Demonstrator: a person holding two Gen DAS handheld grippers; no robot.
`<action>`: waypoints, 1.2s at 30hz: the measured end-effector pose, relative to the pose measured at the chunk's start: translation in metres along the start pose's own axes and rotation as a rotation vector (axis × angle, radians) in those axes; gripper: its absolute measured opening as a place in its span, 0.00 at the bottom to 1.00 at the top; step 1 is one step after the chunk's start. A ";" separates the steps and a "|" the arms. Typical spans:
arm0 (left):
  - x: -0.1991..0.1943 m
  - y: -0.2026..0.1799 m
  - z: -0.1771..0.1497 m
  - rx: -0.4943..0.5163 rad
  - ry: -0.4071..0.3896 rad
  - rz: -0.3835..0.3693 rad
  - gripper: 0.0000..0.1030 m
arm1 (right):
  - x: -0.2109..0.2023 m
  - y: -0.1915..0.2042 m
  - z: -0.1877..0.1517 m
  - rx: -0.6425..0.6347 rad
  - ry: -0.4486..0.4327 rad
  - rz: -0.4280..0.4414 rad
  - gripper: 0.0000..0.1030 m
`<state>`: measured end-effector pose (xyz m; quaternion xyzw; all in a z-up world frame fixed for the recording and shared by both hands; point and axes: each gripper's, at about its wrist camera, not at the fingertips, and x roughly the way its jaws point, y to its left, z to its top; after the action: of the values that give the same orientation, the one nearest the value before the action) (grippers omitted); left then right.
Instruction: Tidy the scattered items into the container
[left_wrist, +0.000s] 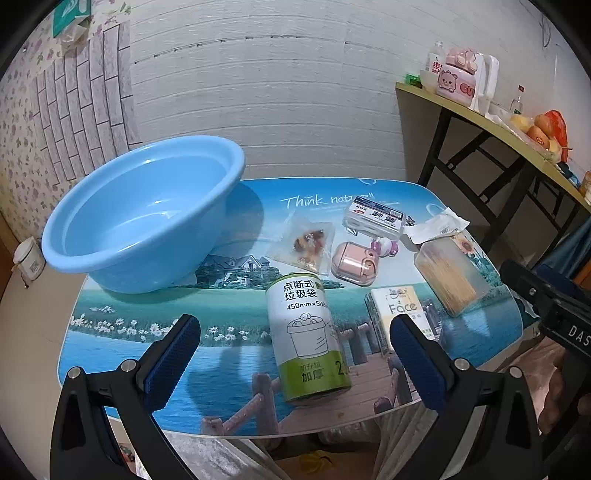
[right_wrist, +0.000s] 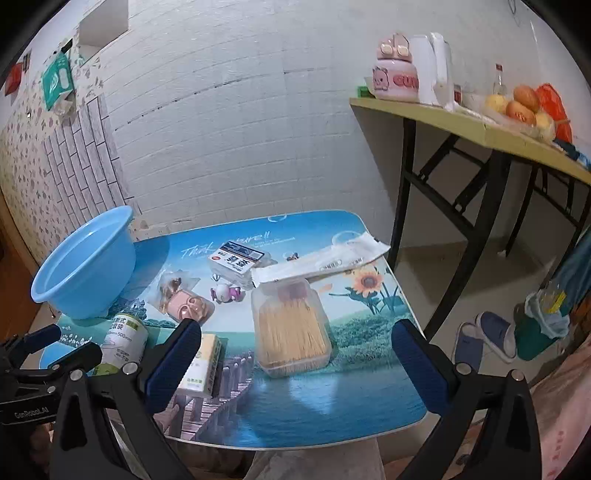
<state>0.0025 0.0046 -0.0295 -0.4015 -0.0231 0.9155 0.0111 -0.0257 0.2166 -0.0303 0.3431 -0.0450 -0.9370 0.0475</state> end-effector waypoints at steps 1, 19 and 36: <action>0.002 0.000 0.000 0.001 0.002 0.003 1.00 | 0.001 -0.001 -0.002 0.005 0.004 -0.001 1.00; 0.042 0.004 -0.017 -0.006 0.006 0.017 1.00 | 0.032 0.000 -0.008 -0.028 0.060 0.015 1.00; 0.043 0.000 -0.034 -0.071 -0.219 0.076 0.89 | 0.059 0.005 -0.026 -0.069 -0.063 0.037 0.98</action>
<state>-0.0016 0.0073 -0.0848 -0.3000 -0.0413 0.9522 -0.0404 -0.0530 0.2030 -0.0872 0.3108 -0.0203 -0.9473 0.0752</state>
